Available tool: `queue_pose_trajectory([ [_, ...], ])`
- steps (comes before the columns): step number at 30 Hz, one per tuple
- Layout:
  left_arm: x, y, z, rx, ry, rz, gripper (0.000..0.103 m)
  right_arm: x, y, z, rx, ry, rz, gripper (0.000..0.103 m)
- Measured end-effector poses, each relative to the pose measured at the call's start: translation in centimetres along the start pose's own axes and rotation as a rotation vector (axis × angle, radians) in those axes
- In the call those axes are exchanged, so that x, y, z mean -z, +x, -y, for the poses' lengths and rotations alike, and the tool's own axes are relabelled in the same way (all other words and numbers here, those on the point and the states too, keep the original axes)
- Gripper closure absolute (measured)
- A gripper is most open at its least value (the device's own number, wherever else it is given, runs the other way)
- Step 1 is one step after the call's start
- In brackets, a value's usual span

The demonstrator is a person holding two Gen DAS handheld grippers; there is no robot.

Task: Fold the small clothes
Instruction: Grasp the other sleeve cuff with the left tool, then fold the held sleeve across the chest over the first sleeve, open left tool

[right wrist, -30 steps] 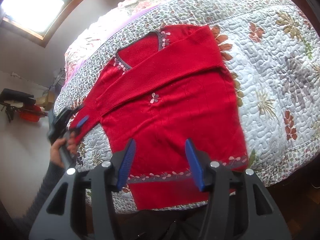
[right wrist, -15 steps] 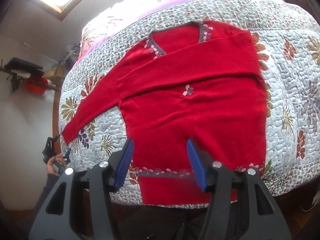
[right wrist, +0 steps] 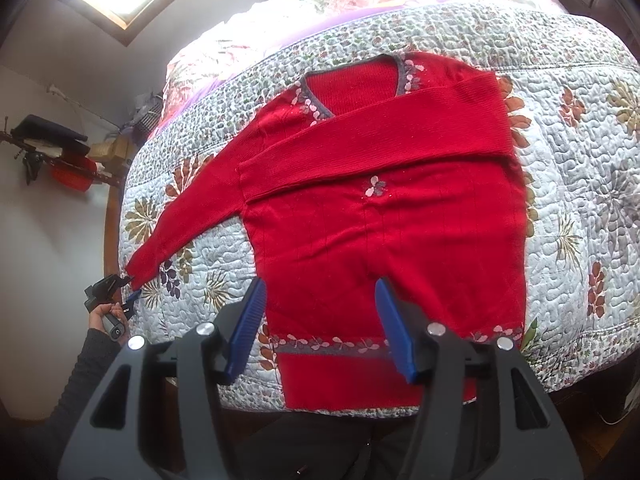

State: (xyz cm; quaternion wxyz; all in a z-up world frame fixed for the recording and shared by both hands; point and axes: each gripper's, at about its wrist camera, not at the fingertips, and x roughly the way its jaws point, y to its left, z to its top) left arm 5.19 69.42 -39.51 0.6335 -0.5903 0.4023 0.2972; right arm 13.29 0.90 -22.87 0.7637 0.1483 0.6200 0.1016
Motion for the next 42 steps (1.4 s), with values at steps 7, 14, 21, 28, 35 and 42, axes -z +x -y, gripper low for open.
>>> queue_pose_trajectory([
  [7, 0.5, -2.8, 6.5, 0.034, 0.186, 0.056, 0.096, 0.4, -0.6, 1.9, -0.016, 0.048, 0.021, 0.046],
  [14, 8.7, -7.0, 17.7, 0.231, 0.547, 0.101, 0.096, -0.7, -0.6, 3.6, -0.039, 0.066, 0.032, 0.046],
  [21, 19.4, -5.7, 26.3, 0.329, 0.806, 0.022, 0.096, -3.2, -1.8, 6.3, -0.072, 0.069, 0.080, 0.046],
  [28, 31.1, 0.8, 30.9, 0.321, 0.994, -0.119, 0.096, -5.0, -1.8, 10.4, -0.074, 0.097, 0.094, 0.046],
  [35, 40.2, 8.3, 31.3, 0.227, 1.115, -0.248, 0.096, -6.8, 2.8, 14.2, -0.075, 0.117, 0.035, 0.046],
  [42, 45.4, 14.9, 29.2, 0.124, 1.159, -0.342, 0.096, -10.4, 9.6, 14.7, -0.202, 0.141, -0.069, 0.042],
])
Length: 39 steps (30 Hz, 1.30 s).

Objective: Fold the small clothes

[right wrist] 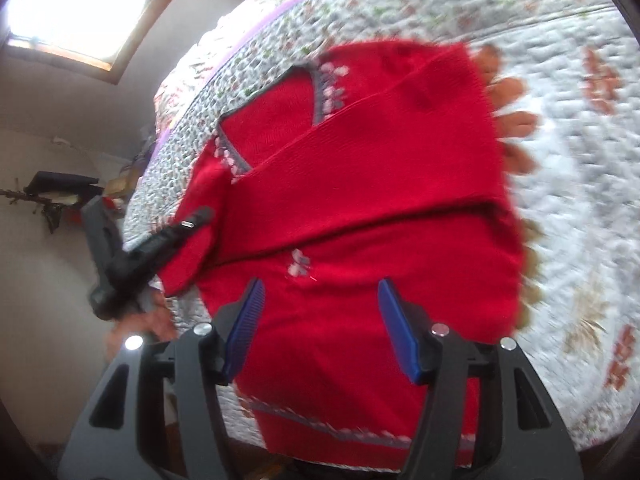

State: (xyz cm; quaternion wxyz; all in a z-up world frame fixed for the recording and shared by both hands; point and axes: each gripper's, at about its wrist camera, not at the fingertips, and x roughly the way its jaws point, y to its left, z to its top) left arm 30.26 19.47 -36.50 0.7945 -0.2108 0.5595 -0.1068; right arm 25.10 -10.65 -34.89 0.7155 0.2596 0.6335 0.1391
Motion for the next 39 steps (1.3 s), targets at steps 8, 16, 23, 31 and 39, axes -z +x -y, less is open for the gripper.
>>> queue_pose_trajectory([
  [8, 1.7, 0.6, -0.2, 0.023, -0.030, -0.041, 0.062, -5.8, 6.9, -1.6, -0.276, 0.071, -0.124, 0.039],
  [16, 3.9, -3.2, -1.5, 0.038, -0.115, -0.021, 0.044, -8.8, 14.4, -5.6, -0.244, -0.044, -0.221, 0.052],
  [23, 3.3, -7.0, -2.8, 0.015, -0.209, -0.011, 0.039, -7.9, 17.1, -7.5, -0.213, -0.126, -0.220, 0.052],
  [31, 2.7, -10.4, -2.7, -0.057, -0.161, 0.033, 0.033, -7.2, 18.3, -9.9, -0.272, -0.168, -0.228, 0.068],
  [39, 2.3, -12.0, -3.6, -0.110, -0.130, 0.075, 0.033, -8.0, 19.0, -10.0, -0.305, -0.109, -0.223, 0.086],
])
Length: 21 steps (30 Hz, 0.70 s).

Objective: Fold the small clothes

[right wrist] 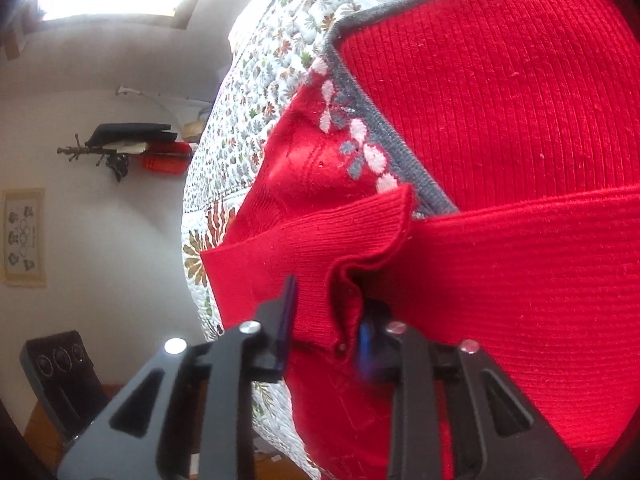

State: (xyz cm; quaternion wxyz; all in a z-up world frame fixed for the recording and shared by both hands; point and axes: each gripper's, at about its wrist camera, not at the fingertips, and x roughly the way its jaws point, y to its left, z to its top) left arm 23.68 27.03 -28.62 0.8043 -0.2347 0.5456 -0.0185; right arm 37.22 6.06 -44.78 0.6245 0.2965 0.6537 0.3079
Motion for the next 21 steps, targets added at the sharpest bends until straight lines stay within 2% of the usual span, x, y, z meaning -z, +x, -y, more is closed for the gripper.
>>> queue_pose_trajectory([
  [1, 0.0, -0.1, -0.1, -0.005, 0.000, 0.000, 0.033, 0.0, -0.2, 0.2, -0.005, 0.012, 0.004, 0.095],
  [3, 0.0, -0.2, -0.4, -0.003, -0.015, -0.006, 0.033, 0.2, -0.6, 0.5, -0.006, 0.029, 0.013, 0.099],
  [11, 0.6, -1.5, -0.9, -0.029, -0.041, -0.011, 0.033, 0.3, -3.0, -1.0, 0.034, -0.022, 0.041, 0.100],
  [21, 2.6, -2.8, -1.7, -0.074, -0.070, -0.043, 0.033, -0.2, -9.6, -1.1, 0.100, -0.063, 0.143, 0.100],
])
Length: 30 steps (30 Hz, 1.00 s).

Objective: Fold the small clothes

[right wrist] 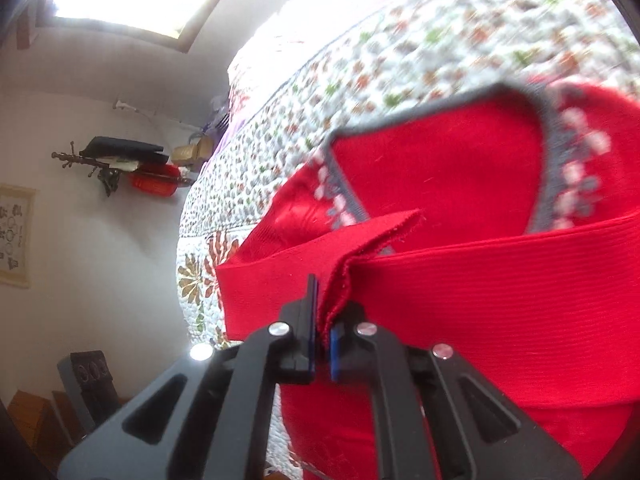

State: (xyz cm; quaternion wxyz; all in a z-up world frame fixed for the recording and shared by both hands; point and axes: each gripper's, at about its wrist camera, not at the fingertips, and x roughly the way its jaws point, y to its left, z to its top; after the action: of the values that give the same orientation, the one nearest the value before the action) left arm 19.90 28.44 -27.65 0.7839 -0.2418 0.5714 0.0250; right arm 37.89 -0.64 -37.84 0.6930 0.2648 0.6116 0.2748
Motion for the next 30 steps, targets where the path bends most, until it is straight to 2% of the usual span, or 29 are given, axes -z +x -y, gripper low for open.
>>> queue_pose_trajectory([
  [19, 0.9, 1.7, 3.1, -0.011, 0.043, -0.024, 0.033, 2.2, -8.3, 10.3, 0.160, 0.096, 0.101, 0.100],
  [30, 1.9, 3.4, 3.9, -0.016, 0.064, -0.066, 0.033, 3.6, -8.8, 14.4, 0.217, 0.145, 0.100, 0.100],
])
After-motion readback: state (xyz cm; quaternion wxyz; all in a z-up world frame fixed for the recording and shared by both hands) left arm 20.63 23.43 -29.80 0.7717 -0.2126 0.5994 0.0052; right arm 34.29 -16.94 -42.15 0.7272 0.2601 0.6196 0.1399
